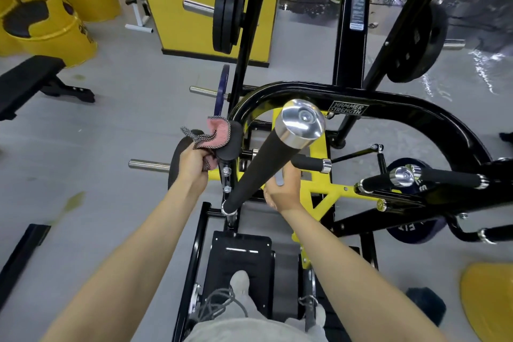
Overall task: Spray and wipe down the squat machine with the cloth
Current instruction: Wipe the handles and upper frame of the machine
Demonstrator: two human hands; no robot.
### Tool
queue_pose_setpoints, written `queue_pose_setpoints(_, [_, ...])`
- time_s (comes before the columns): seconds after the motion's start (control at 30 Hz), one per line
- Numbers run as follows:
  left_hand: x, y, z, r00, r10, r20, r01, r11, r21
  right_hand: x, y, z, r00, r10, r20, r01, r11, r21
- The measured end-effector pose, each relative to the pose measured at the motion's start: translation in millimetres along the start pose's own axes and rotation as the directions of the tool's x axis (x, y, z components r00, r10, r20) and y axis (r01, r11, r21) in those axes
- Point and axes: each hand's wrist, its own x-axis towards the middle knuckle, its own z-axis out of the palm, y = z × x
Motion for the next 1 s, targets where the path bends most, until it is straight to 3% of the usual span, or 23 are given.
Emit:
queue_pose_setpoints(0.1, [-12.6,-8.6,-2.8,1.000,0.015,-0.008,-0.015,0.999,-0.042,-0.5,-3.4,5.8,0.998,0.046,-0.037,-0.047,0.999,-0.027])
queue_pose_setpoints(0.27, [-18.2,-17.9,-20.6,0.998,0.054,-0.011,-0.053,0.995,0.079,-1.7,-2.5,5.5,0.996,0.081,-0.027,-0.082,0.996,-0.031])
queue_pose_setpoints(0.47, [-27.4,-45.3,-35.1,0.998,-0.064,-0.010,0.060,0.858,0.510,1.9,-13.2,-4.8,0.999,0.033,-0.009,-0.034,0.998,-0.061])
queue_pose_setpoints(0.53, [-24.4,-52.7,-36.7,0.996,-0.081,-0.036,0.089,0.896,0.434,5.5,-13.8,-10.7,0.998,0.034,0.044,-0.032,0.998,-0.051])
queue_pose_setpoints(0.63, [-23.6,-48.9,-26.2,0.974,-0.045,-0.223,0.098,0.968,0.230,7.4,-13.9,-19.7,0.993,0.033,0.117,-0.030,0.999,-0.027])
queue_pose_setpoints(0.77, [-27.4,-34.0,-6.0,0.908,0.074,-0.411,-0.075,0.997,0.014,7.8,-21.9,-28.8,0.971,0.041,0.236,-0.036,0.999,-0.025])
queue_pose_setpoints(0.83, [-31.5,-34.0,-3.6,0.946,0.174,-0.274,-0.126,0.975,0.185,8.5,-25.1,-32.9,0.959,0.065,0.277,-0.057,0.998,-0.036])
queue_pose_setpoints(0.9, [-37.9,-39.3,-10.5,0.979,0.185,-0.087,-0.124,0.876,0.466,7.3,-28.0,-37.2,0.954,0.066,0.291,-0.057,0.998,-0.038])
queue_pose_setpoints(1.0, [-51.3,-58.7,-34.4,0.994,0.087,-0.072,-0.006,0.678,0.735,-7.0,-25.1,-42.1,0.978,0.080,0.194,-0.061,0.993,-0.102])
